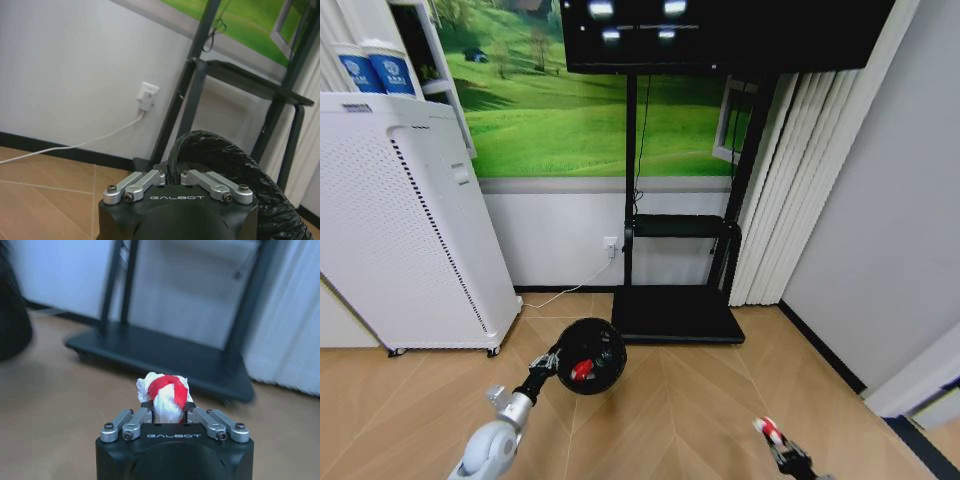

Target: Pick up the trash bin and place the garbage on the floor into it.

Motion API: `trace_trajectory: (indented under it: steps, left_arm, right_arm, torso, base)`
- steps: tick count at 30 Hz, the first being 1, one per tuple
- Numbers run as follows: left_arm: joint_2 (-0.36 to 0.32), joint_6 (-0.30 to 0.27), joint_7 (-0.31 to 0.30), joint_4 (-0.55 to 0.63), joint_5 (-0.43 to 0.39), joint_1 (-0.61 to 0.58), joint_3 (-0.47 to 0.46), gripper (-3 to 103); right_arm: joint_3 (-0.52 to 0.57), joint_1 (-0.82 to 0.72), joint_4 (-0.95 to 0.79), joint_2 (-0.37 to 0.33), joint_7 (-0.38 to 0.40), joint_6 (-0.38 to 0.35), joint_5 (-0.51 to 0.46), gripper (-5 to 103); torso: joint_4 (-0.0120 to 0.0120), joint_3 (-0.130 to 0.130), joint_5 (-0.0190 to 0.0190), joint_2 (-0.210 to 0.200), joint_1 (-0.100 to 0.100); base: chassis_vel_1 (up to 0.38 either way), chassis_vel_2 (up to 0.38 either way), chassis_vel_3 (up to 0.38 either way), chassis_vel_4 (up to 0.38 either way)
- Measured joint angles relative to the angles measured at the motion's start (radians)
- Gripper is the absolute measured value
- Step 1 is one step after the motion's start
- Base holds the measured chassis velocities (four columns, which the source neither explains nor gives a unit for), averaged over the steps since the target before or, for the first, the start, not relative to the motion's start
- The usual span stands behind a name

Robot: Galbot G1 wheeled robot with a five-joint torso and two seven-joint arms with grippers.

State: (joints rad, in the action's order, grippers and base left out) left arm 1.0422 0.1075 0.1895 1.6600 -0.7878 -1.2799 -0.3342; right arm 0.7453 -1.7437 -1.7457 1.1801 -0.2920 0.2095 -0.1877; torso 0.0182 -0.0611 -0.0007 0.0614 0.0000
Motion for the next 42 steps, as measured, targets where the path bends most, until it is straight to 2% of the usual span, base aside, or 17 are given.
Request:
trace_trajectory:
  steps: [1,3,4,6,7,11,13,15,20,22,26,30,33,34,38,41,42]
  left_arm:
    - [0.0,0.0,0.0,0.0,0.0,0.0,0.0,7]
    - [-0.035,0.0,0.013,-0.017,-0.002,0.044,0.09,7]
    - [-0.035,0.0,0.013,-0.017,-0.002,0.044,0.09,7]
    - [-0.07,-0.001,0.044,-0.034,0.003,0.104,0.186,7]
    - [-0.07,-0.001,0.044,-0.034,0.003,0.104,0.186,7]
    - [-0.109,0.001,0.128,-0.065,-0.01,0.205,0.351,7]
    - [-0.109,0.001,0.144,-0.069,-0.007,0.216,0.369,7]
    - [-0.104,0.001,0.181,-0.086,0.003,0.252,0.435,7]
    - [-0.071,0.001,0.184,-0.114,-0.004,0.295,0.52,7]
    - [-0.049,0.002,0.188,-0.13,-0.008,0.325,0.587,7]
    - [-0.036,0.002,0.189,-0.137,-0.012,0.343,0.619,7]
    - [-0.025,0.002,0.187,-0.14,-0.015,0.355,0.627,7]
    - [-0.029,0.003,0.184,-0.131,-0.025,0.355,0.615,7]
    - [-0.029,0.003,0.184,-0.131,-0.025,0.355,0.615,7]
    - [-0.032,0.003,0.183,-0.123,-0.03,0.347,0.598,7]
    - [-0.03,0.002,0.179,-0.12,-0.036,0.346,0.584,7]
    - [-0.03,0.002,0.179,-0.12,-0.036,0.346,0.584,7]
  right_arm:
    - [0.0,0.0,0.0,0.0,0.0,0.0,0.0,26]
    - [-0.052,-0.055,-0.134,0.006,-0.02,0.011,0.016,26]
    - [-0.052,-0.055,-0.134,0.006,-0.02,0.011,0.016,26]
    - [-0.092,-0.084,-0.216,0.017,-0.049,0.02,0.054,26]
    - [-0.092,-0.084,-0.216,0.017,-0.049,0.02,0.054,26]
    - [-0.175,-0.09,-0.27,0.043,-0.059,0.032,0.154,26]
    - [-0.185,-0.087,-0.269,0.045,-0.059,0.033,0.162,26]
    - [-0.21,-0.084,-0.269,0.047,-0.059,0.033,0.177,26]
    - [-0.229,-0.082,-0.27,0.048,-0.064,0.034,0.189,26]
    - [-0.242,-0.083,-0.264,0.048,-0.07,0.038,0.202,26]
    - [-0.252,-0.081,-0.262,0.048,-0.074,0.039,0.207,26]
    - [-0.26,-0.067,-0.252,0.05,-0.085,0.047,0.206,31]
    - [-0.271,-0.046,-0.245,0.051,-0.085,0.052,0.189,47]
    - [-0.271,-0.046,-0.245,0.051,-0.085,0.052,0.189,47]
    - [-0.271,-0.035,-0.243,0.051,-0.085,0.051,0.177,58]
    - [-0.267,-0.036,-0.244,0.05,-0.085,0.048,0.17,74]
    - [-0.267,-0.036,-0.244,0.05,-0.085,0.048,0.17,74]
  torso:
    - [0.0,0.0,0.0,0.0,0.0]
    - [-0.0002,0.0,0.0004,0.0,0.0]
    - [-0.0002,0.0,0.0004,0.0,0.0]
    - [0.0003,0.0,0.0004,0.0,0.0]
    - [0.0003,0.0,0.0004,0.0,0.0]
    - [0.0002,0.0,0.0009,0.0,0.0]
    - [0.0001,0.0,0.0009,0.0,0.0]
    - [0.0001,0.0,0.0009,0.0,0.0]
    - [0.0001,0.0,0.0006,0.0,0.0]
    - [0.0002,0.0,0.0005,0.0,0.0]
    - [0.0003,0.0,0.0007,0.0,0.0]
    - [0.0002,0.0,0.0008,0.0,0.0]
    - [0.0002,0.0,0.0008,0.0,0.0]
    - [0.0002,0.0,0.0008,0.0,0.0]
    - [0.0,0.0,0.0008,0.0,0.0]
    - [0.0001,0.0,0.0007,0.0,0.0]
    - [0.0001,0.0,0.0007,0.0,0.0]
  base:
    - [0.0,0.0,0.0,0.0]
    - [0.0,0.0,0.0,0.0]
    - [0.0,0.0,0.0,0.0]
    - [0.0,0.0,0.0,0.0]
    - [0.0,0.0,0.0,0.0]
    - [0.0,0.0,0.0,0.0]
    - [0.0,0.0,0.0,0.0]
    - [0.0,0.0,0.0,0.0]
    - [0.0,0.0,0.0,0.0]
    - [0.0,0.0,0.0,0.0]
    - [0.0,0.0,0.0,0.0]
    - [0.0,0.0,0.0,0.0]
    - [0.0,0.0,0.0,0.0]
    - [0.0,0.0,0.0,0.0]
    - [0.0,0.0,0.0,0.0]
    - [0.0,0.0,0.0,0.0]
    - [0.0,0.0,0.0,0.0]
